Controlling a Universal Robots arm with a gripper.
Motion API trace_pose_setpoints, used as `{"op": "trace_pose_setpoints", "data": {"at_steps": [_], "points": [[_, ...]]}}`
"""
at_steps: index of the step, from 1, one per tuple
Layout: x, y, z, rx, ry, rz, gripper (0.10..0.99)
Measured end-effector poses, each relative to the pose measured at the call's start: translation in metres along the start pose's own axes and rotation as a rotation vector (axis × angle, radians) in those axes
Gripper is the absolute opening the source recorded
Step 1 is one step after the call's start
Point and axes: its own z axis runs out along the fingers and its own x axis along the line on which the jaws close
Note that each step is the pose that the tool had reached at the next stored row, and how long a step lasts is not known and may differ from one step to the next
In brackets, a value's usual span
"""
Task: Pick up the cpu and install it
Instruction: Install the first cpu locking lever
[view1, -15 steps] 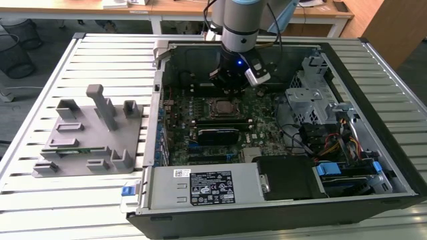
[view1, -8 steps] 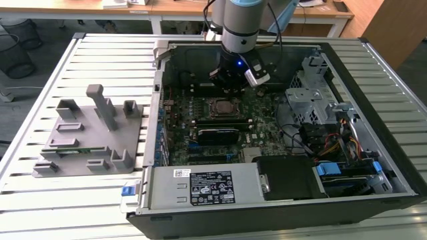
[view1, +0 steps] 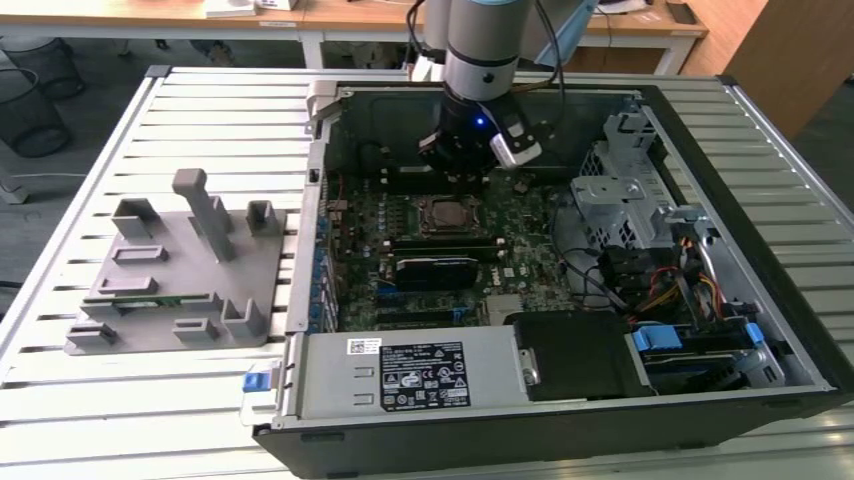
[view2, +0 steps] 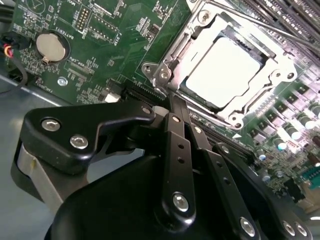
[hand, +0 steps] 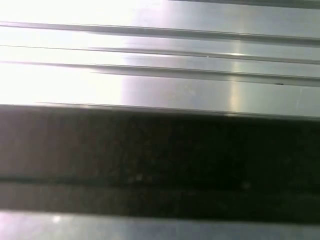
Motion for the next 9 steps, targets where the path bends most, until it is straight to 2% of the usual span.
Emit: {"op": "trace_pose_setpoints", "data": {"at_steps": [9], "points": [[0.0002,-0.0065,-0.001,-0.001,-0.0001,0.0,0.106]]}}
